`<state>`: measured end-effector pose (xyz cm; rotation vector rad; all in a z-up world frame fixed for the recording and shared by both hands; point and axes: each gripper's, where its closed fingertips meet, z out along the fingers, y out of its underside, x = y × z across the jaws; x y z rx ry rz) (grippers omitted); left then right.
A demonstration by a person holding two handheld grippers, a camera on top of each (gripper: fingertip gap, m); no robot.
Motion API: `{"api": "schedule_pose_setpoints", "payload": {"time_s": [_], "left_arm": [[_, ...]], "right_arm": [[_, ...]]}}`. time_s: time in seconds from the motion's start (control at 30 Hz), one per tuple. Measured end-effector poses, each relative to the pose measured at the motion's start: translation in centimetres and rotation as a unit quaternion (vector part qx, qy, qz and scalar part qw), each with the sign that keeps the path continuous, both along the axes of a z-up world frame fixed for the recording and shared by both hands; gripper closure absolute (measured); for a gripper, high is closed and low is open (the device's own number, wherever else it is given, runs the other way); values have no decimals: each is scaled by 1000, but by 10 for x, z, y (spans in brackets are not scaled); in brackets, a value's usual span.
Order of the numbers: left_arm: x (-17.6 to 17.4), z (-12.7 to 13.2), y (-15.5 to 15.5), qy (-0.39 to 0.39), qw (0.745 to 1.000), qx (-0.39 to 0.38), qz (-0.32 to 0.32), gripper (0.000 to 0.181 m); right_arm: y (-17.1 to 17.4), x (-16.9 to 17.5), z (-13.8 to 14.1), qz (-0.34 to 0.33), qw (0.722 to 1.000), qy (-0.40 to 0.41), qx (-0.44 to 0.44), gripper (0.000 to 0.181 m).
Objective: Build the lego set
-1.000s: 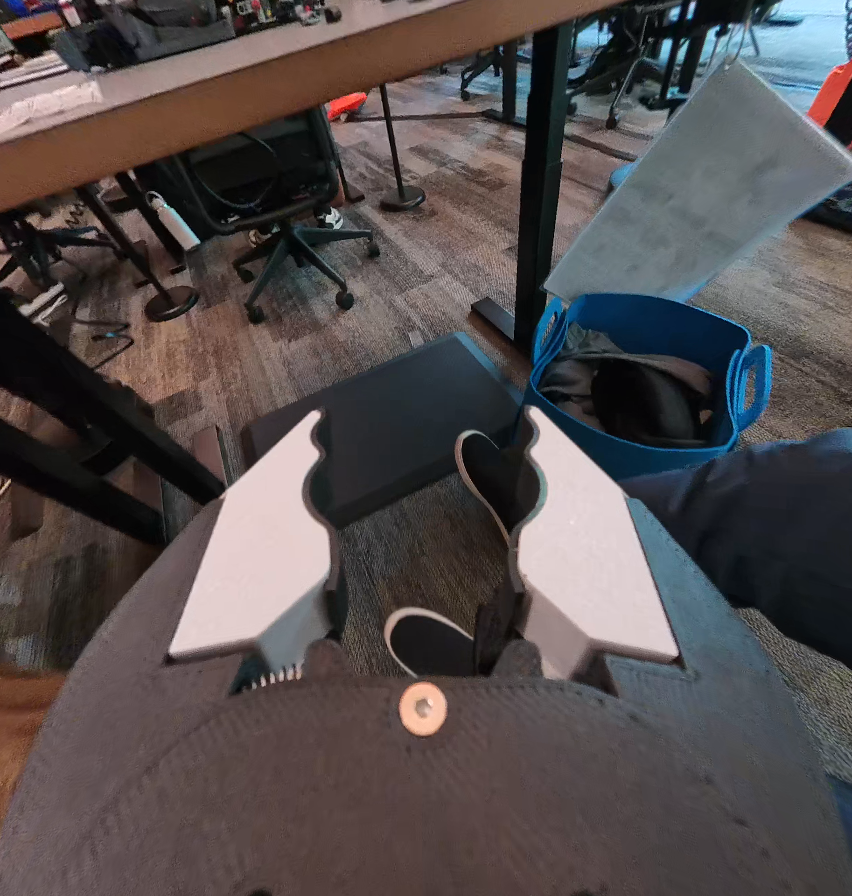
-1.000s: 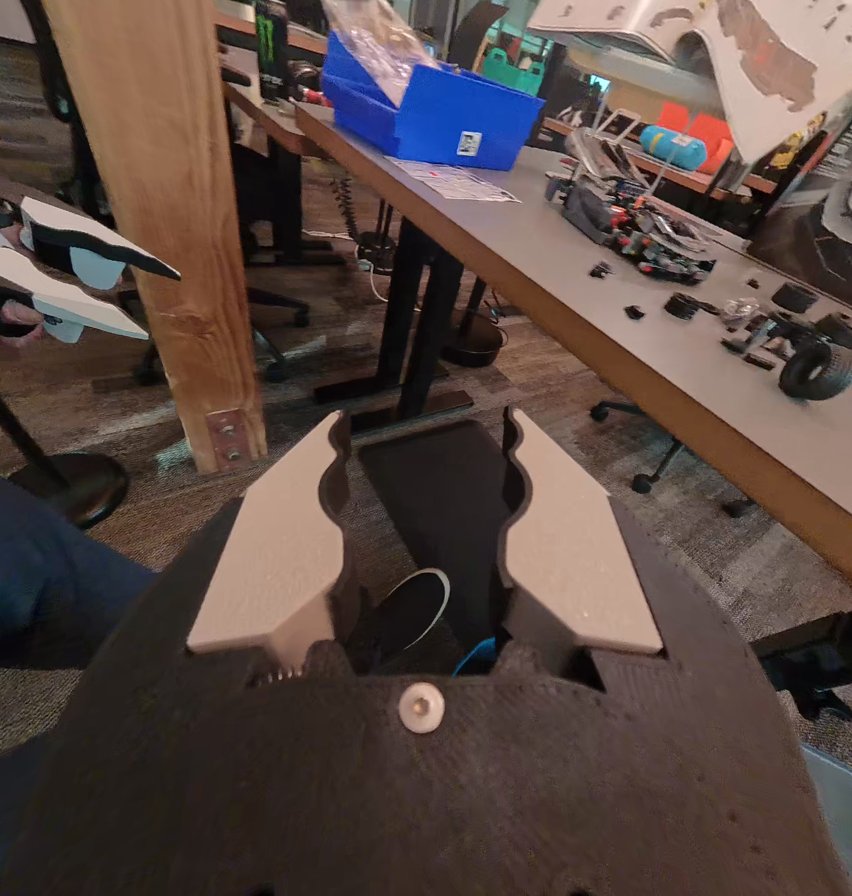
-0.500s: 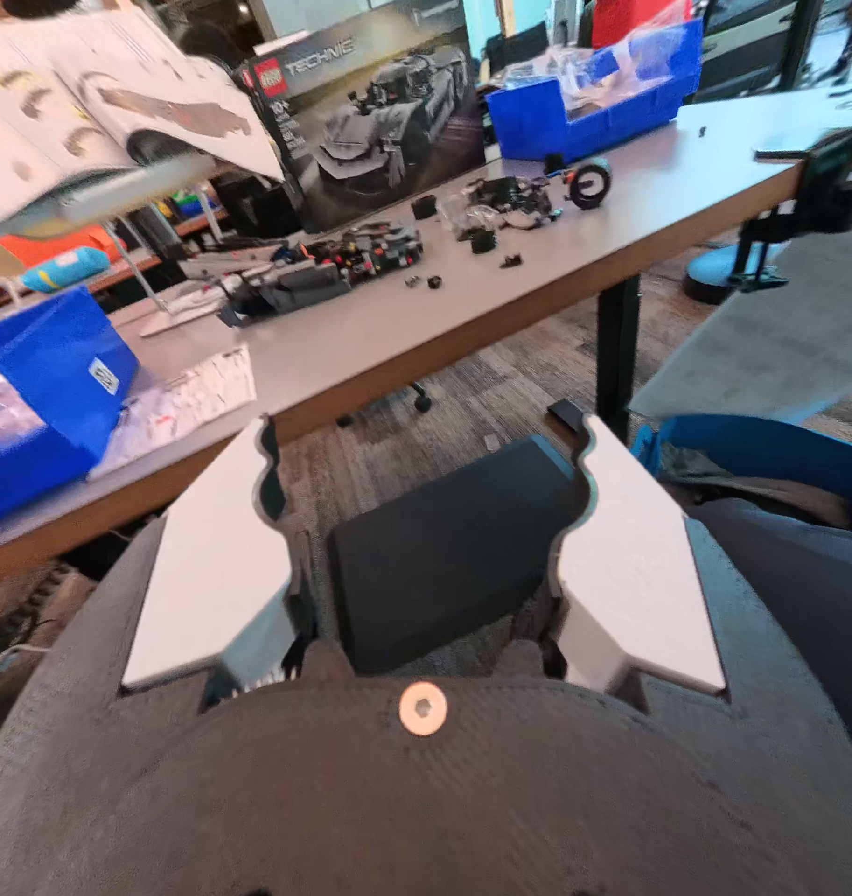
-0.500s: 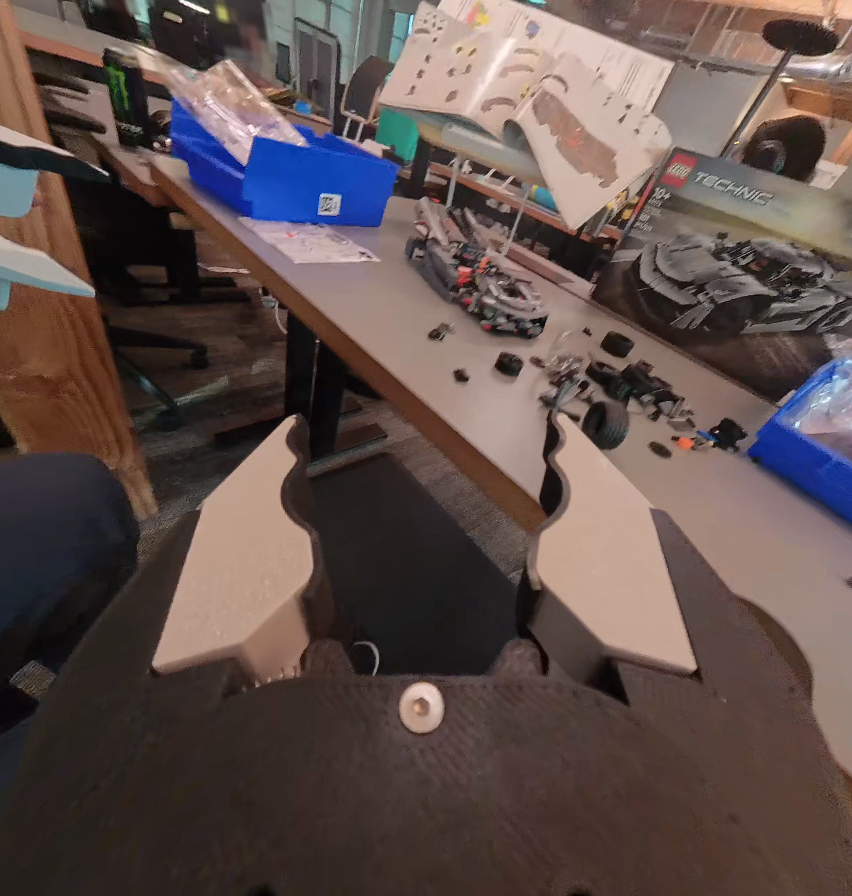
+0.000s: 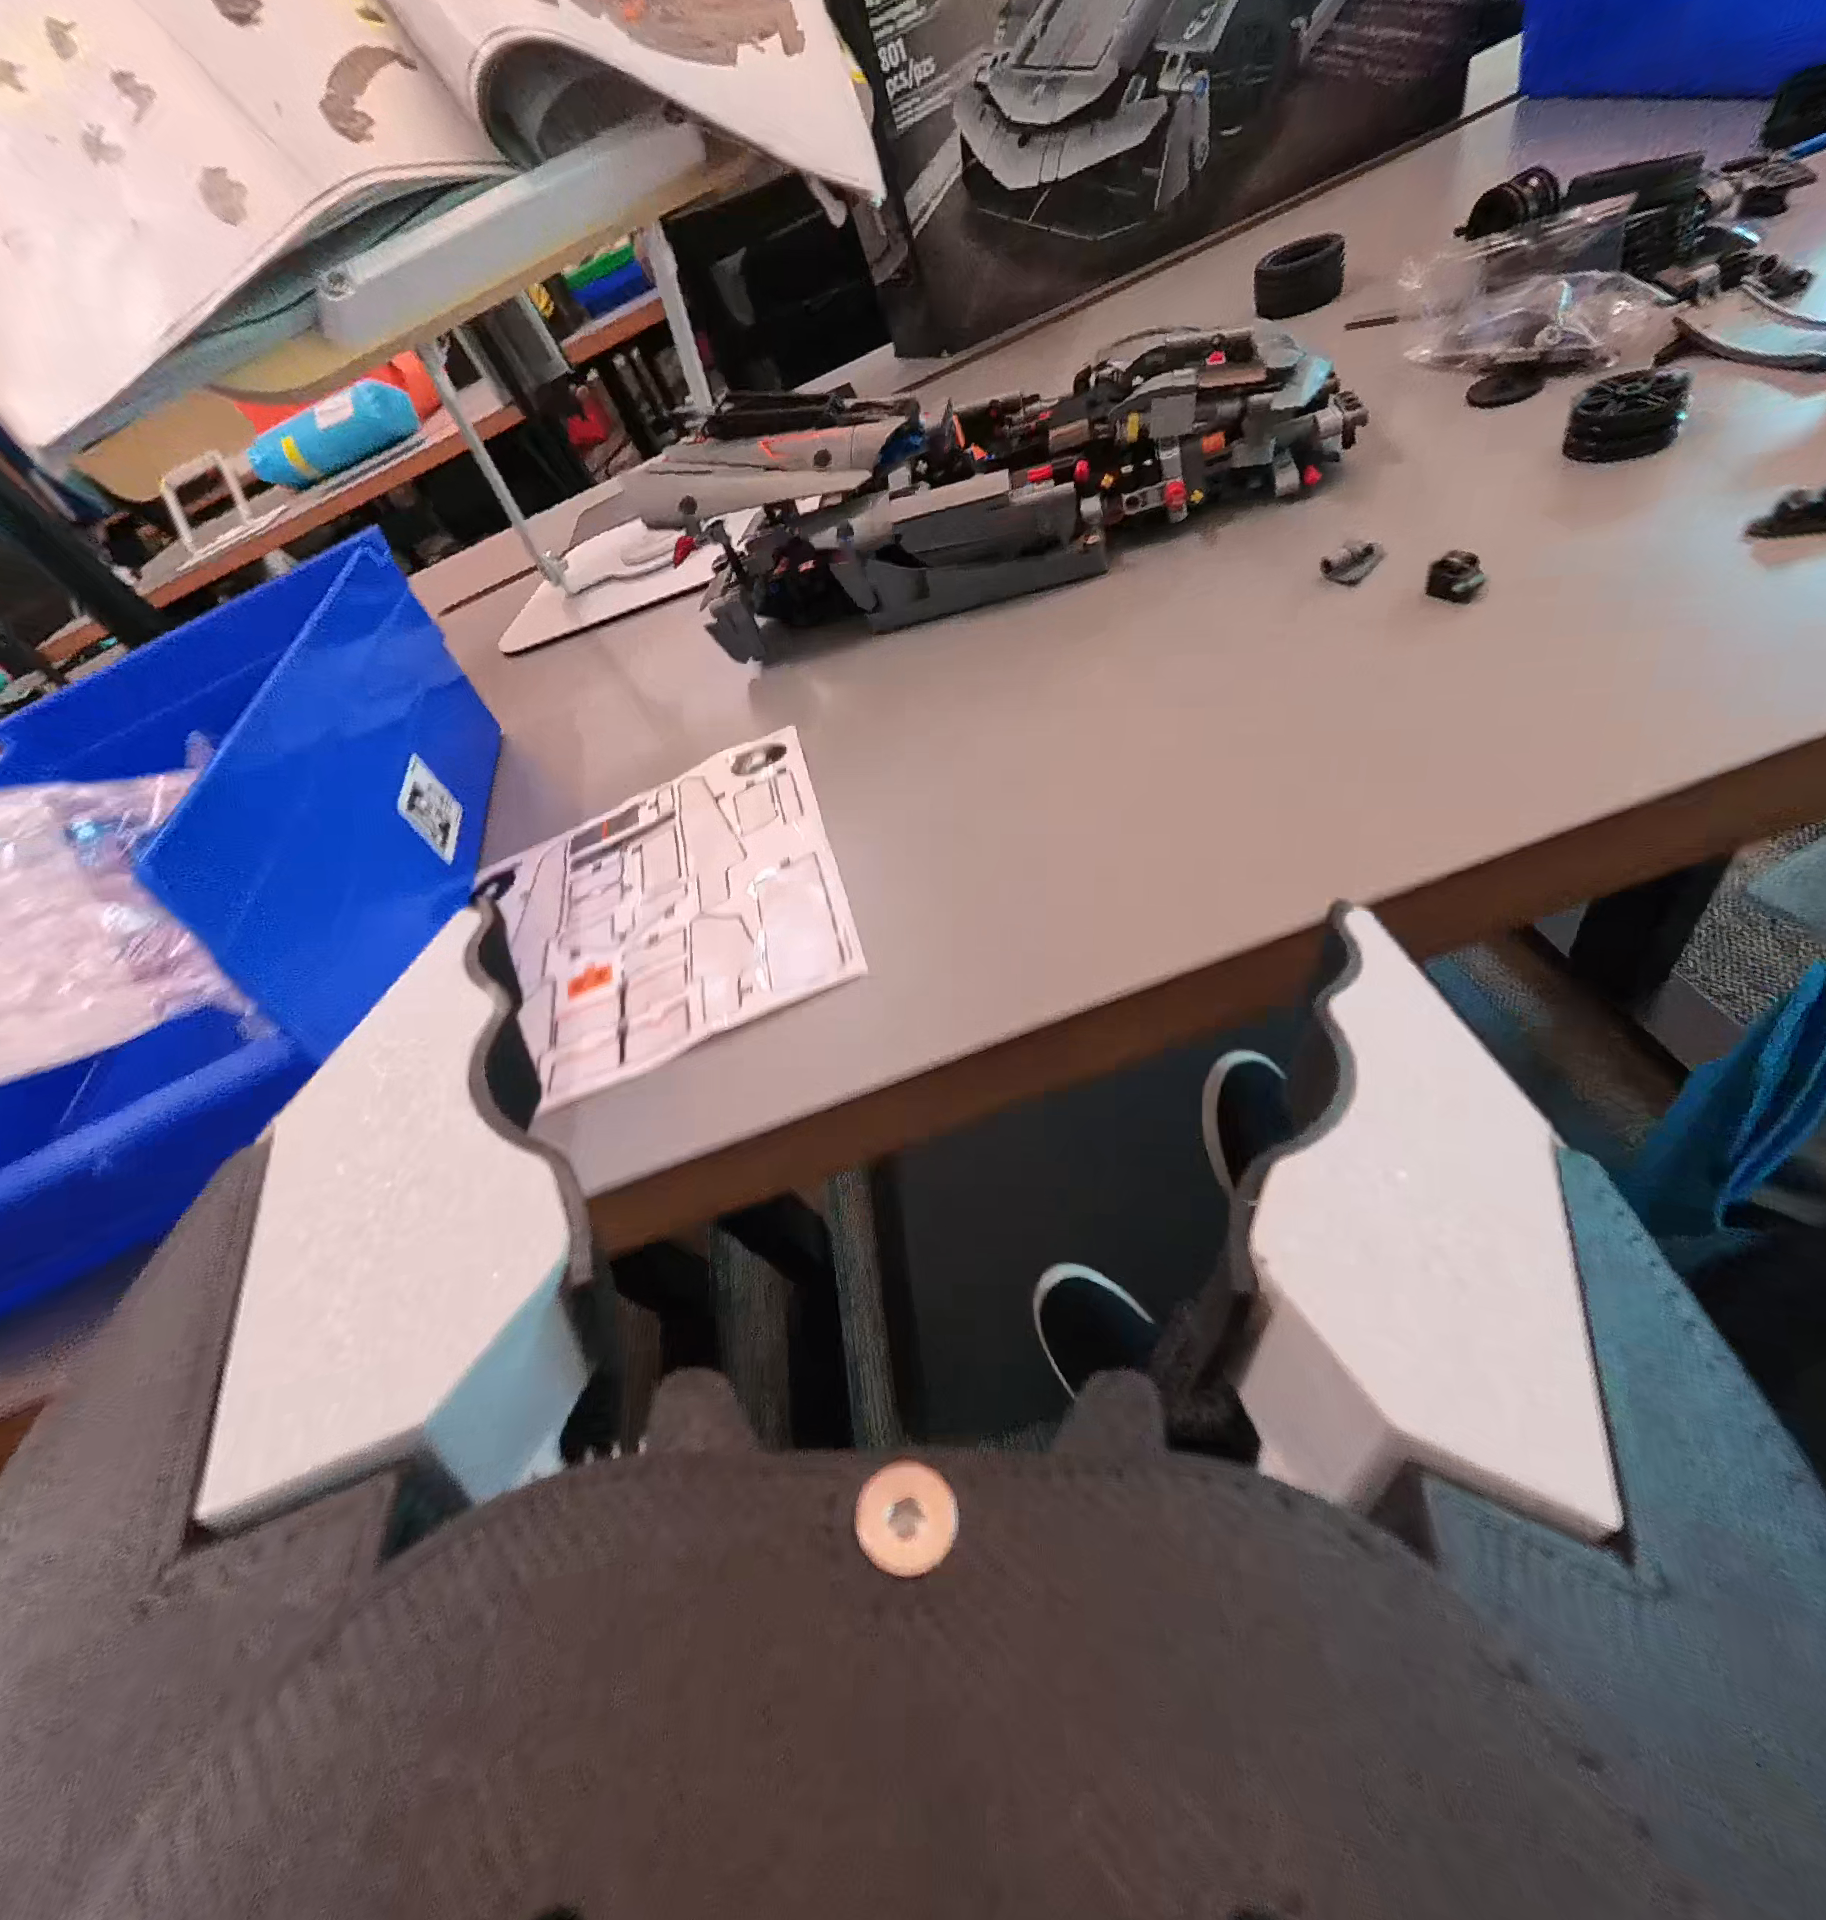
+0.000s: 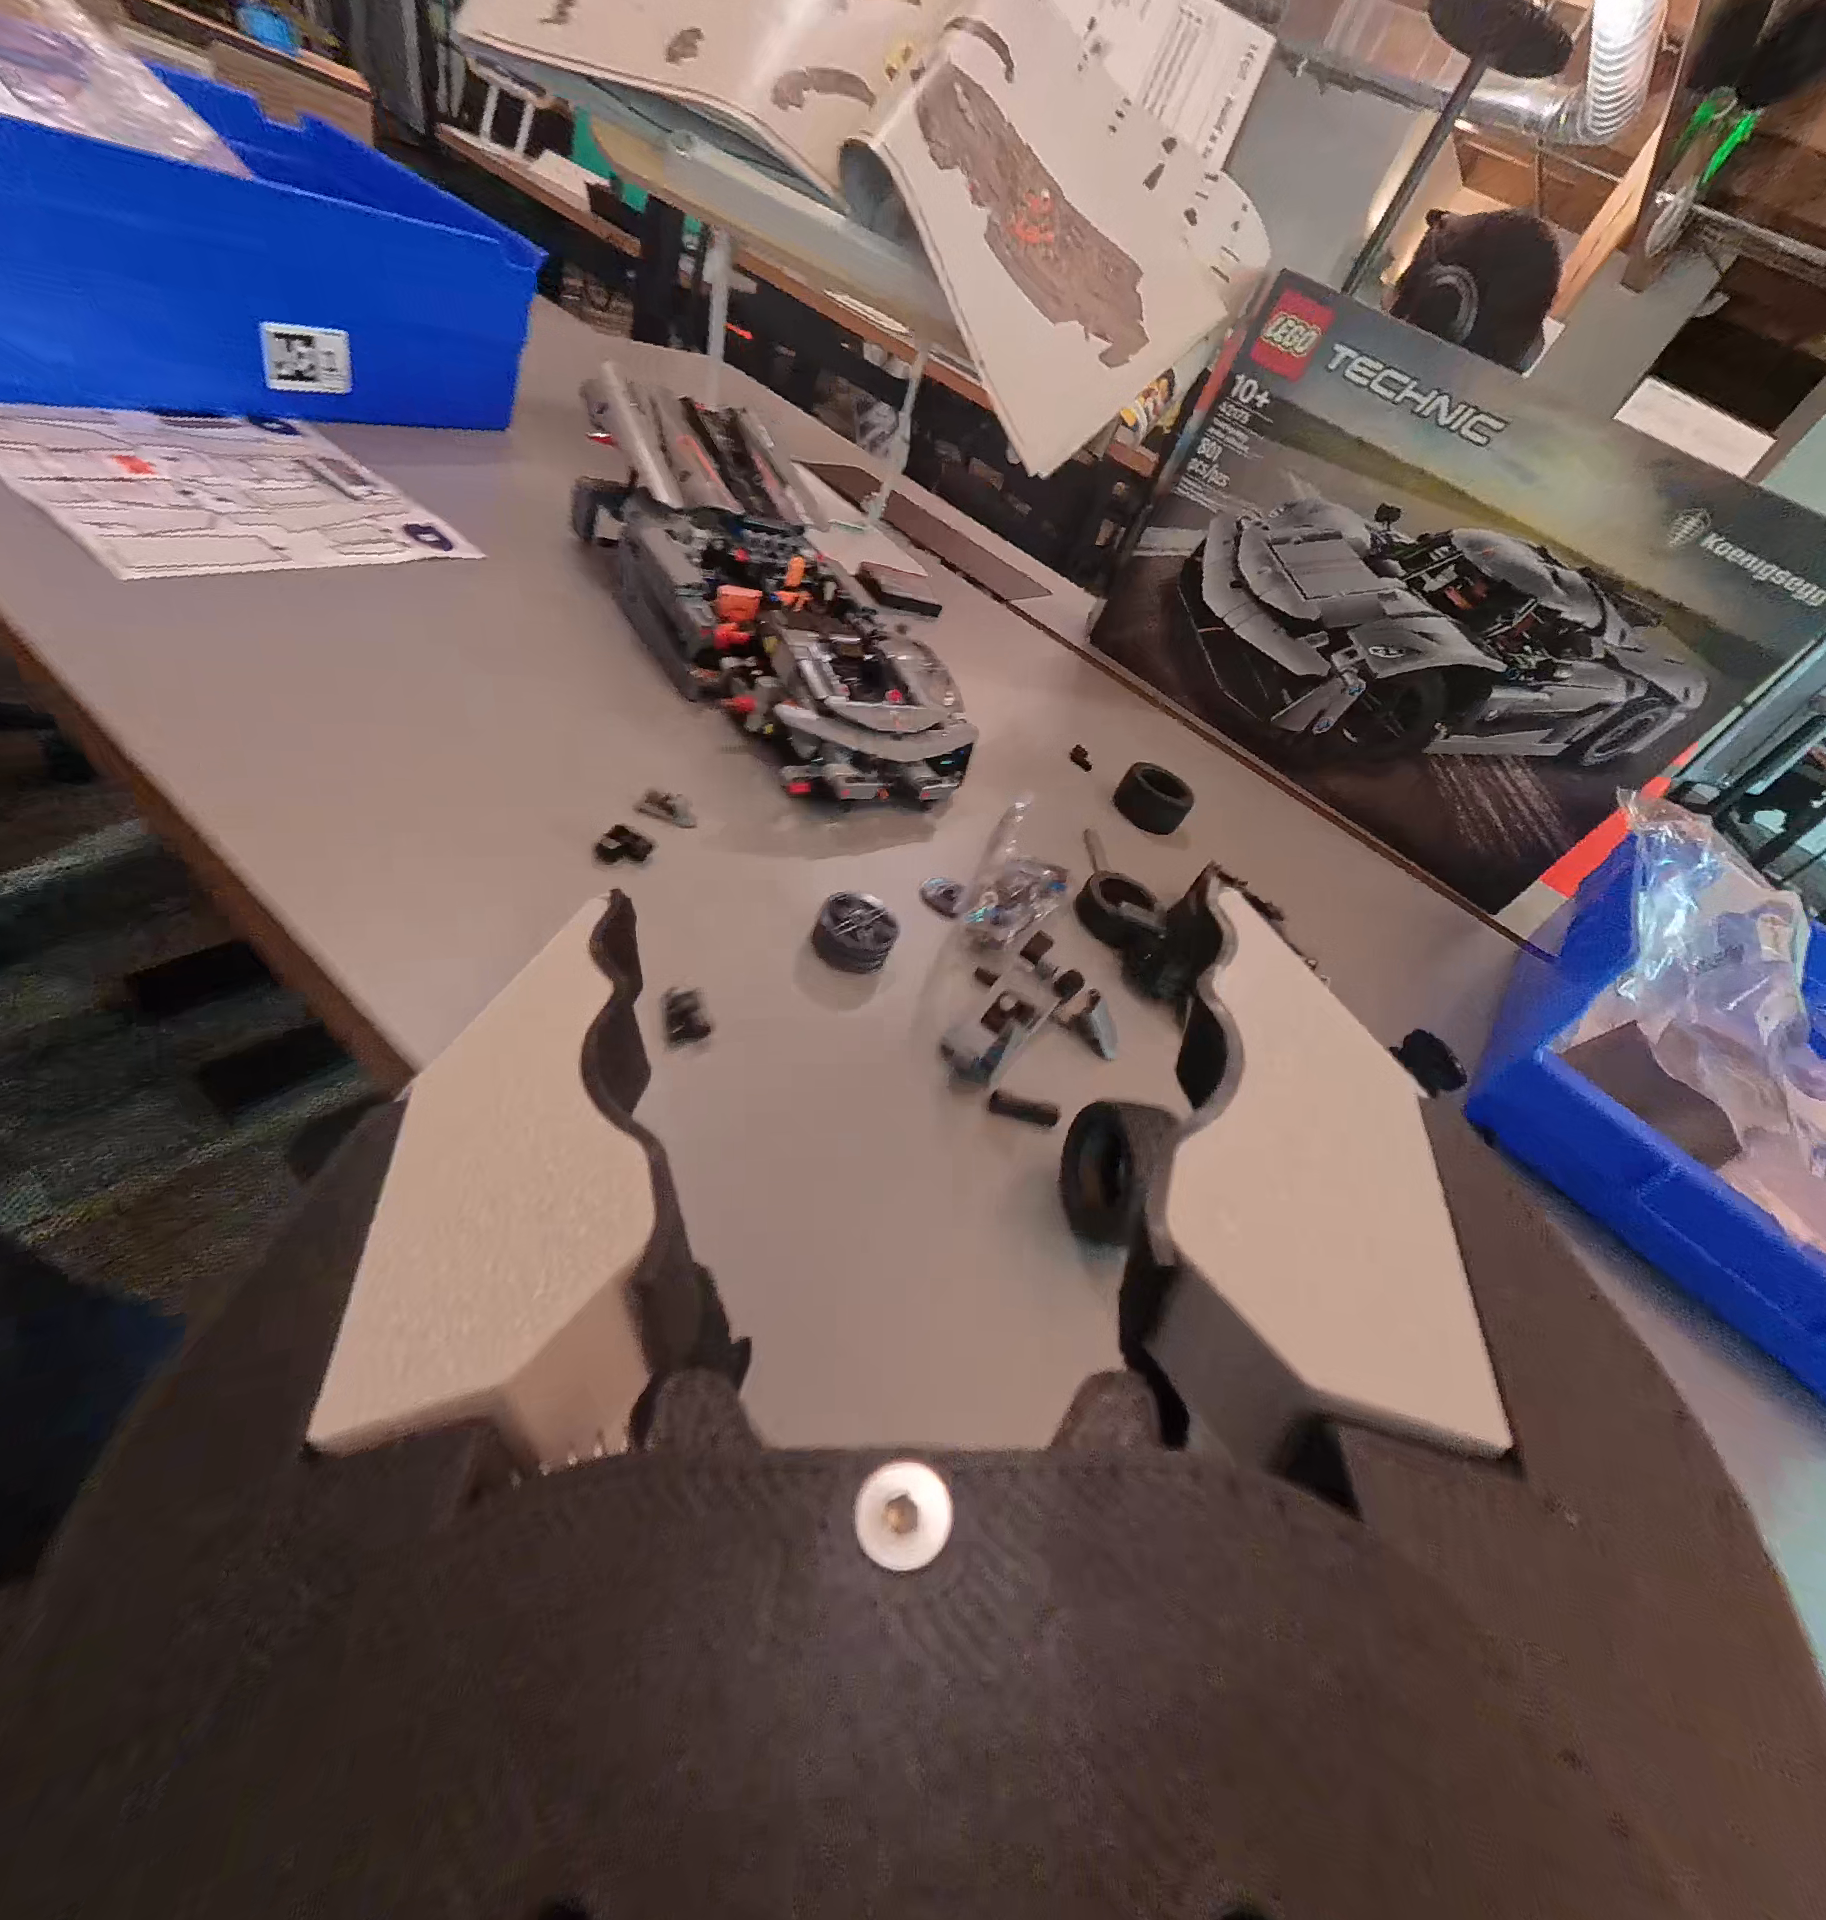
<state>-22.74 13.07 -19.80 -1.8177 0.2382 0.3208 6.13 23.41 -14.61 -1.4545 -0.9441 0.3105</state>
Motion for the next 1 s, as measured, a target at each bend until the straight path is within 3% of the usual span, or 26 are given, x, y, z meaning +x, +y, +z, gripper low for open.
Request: {"api": "schedule_pose_setpoints", "payload": {"time_s": [0.17, 0.33, 0.5, 0.6, 0.77, 0.9, 0.93, 1.0], "left_arm": [[-9, 14, 52, 7, 999, 30, -28, 41], [2, 34, 96, 9, 995, 43, -87, 61], [11, 24, 152, 21, 992, 25, -121, 78], [18, 24, 170, -27, 990, 2, -140, 73], [24, 46, 195, 51, 985, 24, -162, 76], [21, 26, 215, 87, 983, 13, -164, 72], [23, 20, 216, 84, 983, -2, -166, 65], [29, 18, 212, 76, 981, 0, -176, 67]], "right_arm": [[73, -7, 2, -8, 1000, -4, 17, 81], [122, -9, -13, -1, 1000, -21, -2, 91], [125, -5, -14, 11, 1000, 8, -7, 112], [124, 0, -22, 5, 1000, 6, -23, 105], [132, 8, -22, 3, 998, 32, -46, 99], [134, 12, -28, -2, 998, 29, -63, 92], [134, 12, -29, -3, 998, 25, -62, 92], [134, 11, -32, -6, 998, 15, -61, 88]]}}
